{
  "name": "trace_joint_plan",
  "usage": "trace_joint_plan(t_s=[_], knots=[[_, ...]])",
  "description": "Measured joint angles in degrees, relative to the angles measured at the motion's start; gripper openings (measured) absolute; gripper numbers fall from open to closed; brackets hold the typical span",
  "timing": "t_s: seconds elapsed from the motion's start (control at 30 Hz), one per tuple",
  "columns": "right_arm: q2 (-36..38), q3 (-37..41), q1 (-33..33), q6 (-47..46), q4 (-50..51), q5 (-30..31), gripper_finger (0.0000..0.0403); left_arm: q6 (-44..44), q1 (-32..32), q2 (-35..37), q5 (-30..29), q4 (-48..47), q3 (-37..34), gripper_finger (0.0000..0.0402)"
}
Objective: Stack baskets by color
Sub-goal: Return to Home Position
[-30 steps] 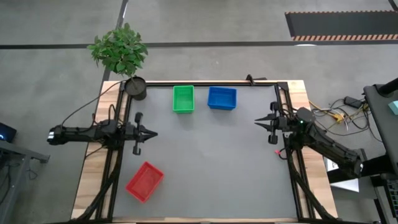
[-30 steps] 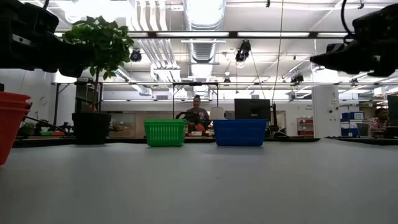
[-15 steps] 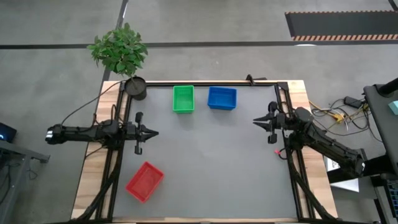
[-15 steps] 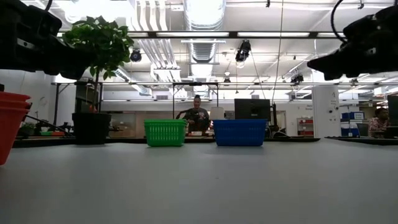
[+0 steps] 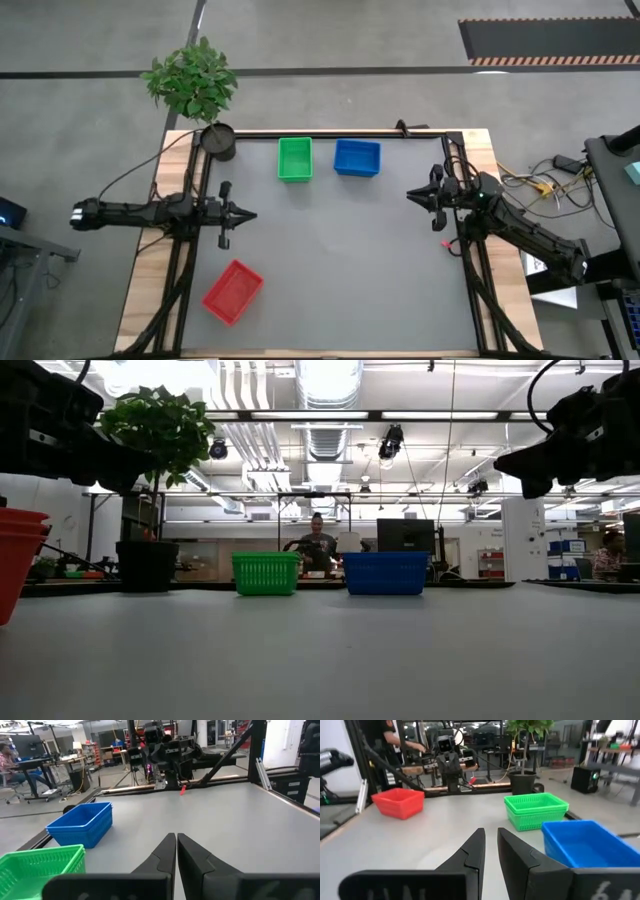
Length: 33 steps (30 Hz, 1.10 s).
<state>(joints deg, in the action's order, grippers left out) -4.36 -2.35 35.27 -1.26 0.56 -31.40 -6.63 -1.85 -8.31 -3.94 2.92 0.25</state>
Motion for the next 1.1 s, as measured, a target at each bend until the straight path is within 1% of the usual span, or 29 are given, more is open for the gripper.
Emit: trace_joint_plan(t_s=[0.1, 0.27, 0.4, 0.5, 0.57, 0.63, 0.7, 0.8, 0.87, 1.1], knots=[[0.0, 0.0, 0.0, 2.2, 0.0, 0.0, 0.0043, 0.0, 0.0, -0.6, 0.1, 0.0, 0.0, 0.0000], [0.0, 0.0, -0.1, 2.3, 0.0, 0.0, 0.0043, 0.0, 0.0, -1.5, 0.1, 0.0, 0.0, 0.0000], [2.8, 0.0, -8.7, 2.8, 0.6, 7.0, 0.0043, 0.0, 0.0, -2.2, 0.1, 0.0, 0.0, 0.0000], [4.3, 0.5, -16.8, 6.9, -0.6, 14.2, 0.0043, 0.0, 0.0, -2.4, 0.2, 0.0, 0.0, 0.0000], [4.3, 1.0, -20.7, 10.4, -2.9, 18.8, 0.0043, 0.0, 0.0, -3.0, 0.2, 0.0, 0.0, 0.0000], [4.3, 1.7, -24.6, 11.7, -5.7, 24.1, 0.0043, 0.0, 0.0, -3.3, 0.2, 0.0, 0.0, 0.0000], [4.3, 1.7, -28.5, 11.3, -4.6, 29.9, 0.0043, 0.0, 0.0, -3.7, 0.1, 0.0, 0.0, 0.0000], [4.3, 1.7, -32.2, 8.2, -2.8, 41.8, 0.0043, 0.0, 0.0, -4.1, 0.1, 0.0, 0.0, 0.0000], [4.3, 1.7, -33.6, 8.4, -3.3, 47.0, 0.0043, 0.0, 0.0, -4.1, 0.1, 0.1, 0.0, 0.0000], [4.3, 1.7, -34.1, 14.0, -3.3, 47.7, 0.0043, 0.0, 0.0, -4.0, 0.1, 0.0, 0.0, 0.0000]])
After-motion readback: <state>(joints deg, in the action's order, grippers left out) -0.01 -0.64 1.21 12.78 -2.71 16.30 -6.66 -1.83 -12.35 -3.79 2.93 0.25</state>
